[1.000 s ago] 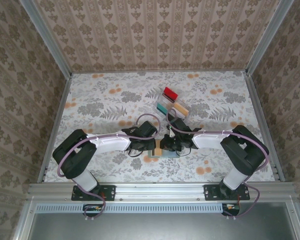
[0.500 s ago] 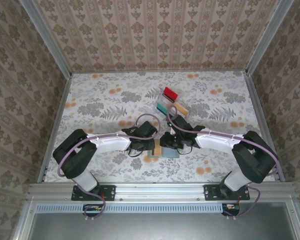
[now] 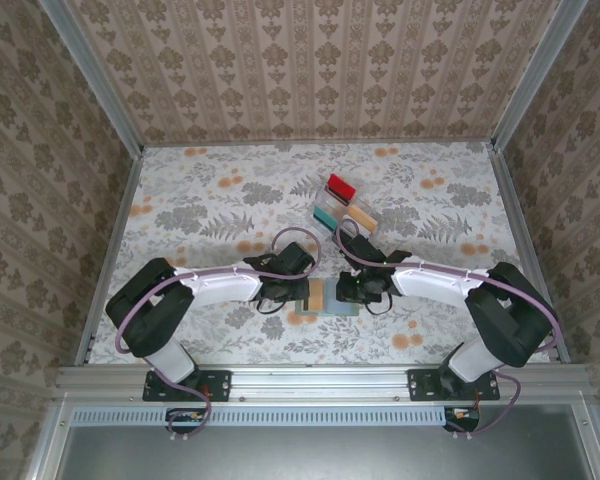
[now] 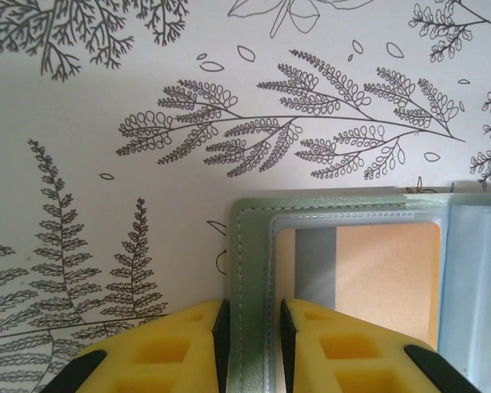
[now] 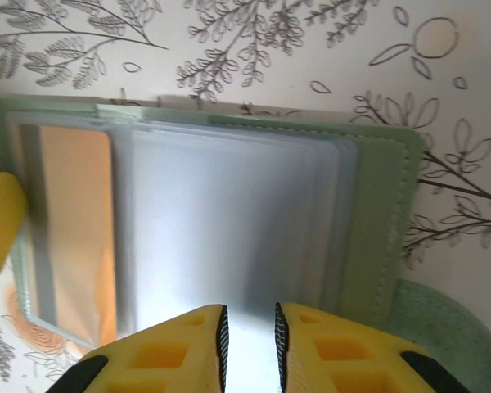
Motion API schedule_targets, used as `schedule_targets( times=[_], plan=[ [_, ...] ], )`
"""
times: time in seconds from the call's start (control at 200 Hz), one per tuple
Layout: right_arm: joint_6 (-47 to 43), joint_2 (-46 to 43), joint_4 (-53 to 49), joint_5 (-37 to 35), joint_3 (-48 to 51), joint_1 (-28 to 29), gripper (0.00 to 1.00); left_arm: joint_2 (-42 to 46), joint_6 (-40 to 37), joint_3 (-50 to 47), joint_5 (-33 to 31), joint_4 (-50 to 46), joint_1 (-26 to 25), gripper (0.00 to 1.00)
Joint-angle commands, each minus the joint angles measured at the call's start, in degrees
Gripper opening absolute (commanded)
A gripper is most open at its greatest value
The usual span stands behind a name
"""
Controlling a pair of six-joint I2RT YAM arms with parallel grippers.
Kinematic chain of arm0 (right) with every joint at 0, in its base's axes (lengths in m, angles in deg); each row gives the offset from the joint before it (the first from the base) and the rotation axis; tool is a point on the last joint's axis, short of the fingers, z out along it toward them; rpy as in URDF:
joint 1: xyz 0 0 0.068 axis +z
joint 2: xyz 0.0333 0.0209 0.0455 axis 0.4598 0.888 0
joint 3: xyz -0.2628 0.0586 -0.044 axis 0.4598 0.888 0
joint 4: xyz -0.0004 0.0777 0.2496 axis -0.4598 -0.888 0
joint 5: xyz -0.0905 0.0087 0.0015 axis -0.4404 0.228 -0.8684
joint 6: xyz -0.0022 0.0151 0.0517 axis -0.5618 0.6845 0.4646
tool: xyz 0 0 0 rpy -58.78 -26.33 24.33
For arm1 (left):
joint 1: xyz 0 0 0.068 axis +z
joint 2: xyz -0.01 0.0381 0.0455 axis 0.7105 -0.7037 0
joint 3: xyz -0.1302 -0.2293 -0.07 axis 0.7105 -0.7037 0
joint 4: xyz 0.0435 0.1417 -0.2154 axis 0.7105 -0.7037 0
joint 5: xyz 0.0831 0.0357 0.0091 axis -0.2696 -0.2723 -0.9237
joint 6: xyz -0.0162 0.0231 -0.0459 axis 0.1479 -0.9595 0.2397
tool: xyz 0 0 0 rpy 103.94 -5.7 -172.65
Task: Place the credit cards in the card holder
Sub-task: Insert the credit card into the card slot, then pick up the credit card from the storage box.
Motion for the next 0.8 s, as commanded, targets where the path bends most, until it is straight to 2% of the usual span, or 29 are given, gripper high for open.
schedule_targets(
  times=[0.0,0.125,0.25,0.375,0.515,0.685,0.795],
  plan=[
    [-2.7,2.3,-4.2,-0.8,-2.3,-0.7,0.22,-2.1,-0.5,0.1,0.4,-2.0,-0.5,0.26],
    [-2.3,3.8,-5.4,-1.5,-2.4,-0.7,0.15,-1.8,-0.6,0.1,0.3,-2.3,-0.4,0.26],
    [-2.4,2.0,-8.4,-4.3,-3.7,-0.6,0.14,-1.4,-1.2,0.3,0.7,-2.0,-0.5,0.26],
    [-4.5,-1.4,-9.3,-4.1,-5.8,-0.5,0.17,-0.6,-1.6,0.7,0.7,-1.8,-0.5,0.28],
    [-6.3,-1.7,-16.9,-9.3,-10.4,-0.6,0.19,0.0,-1.8,1.1,0.4,-2.1,-0.5,0.3],
    [-10.6,-4.7,-17.9,-13.2,-14.0,-1.1,0.23,2.2,-2.6,1.5,1.6,-1.2,-0.6,0.34],
    [-17.3,-5.2,-20.2,-14.2,-19.1,-4.6,0.24,5.2,-2.8,1.8,0.0,-2.1,-0.4,0.43]
  ],
)
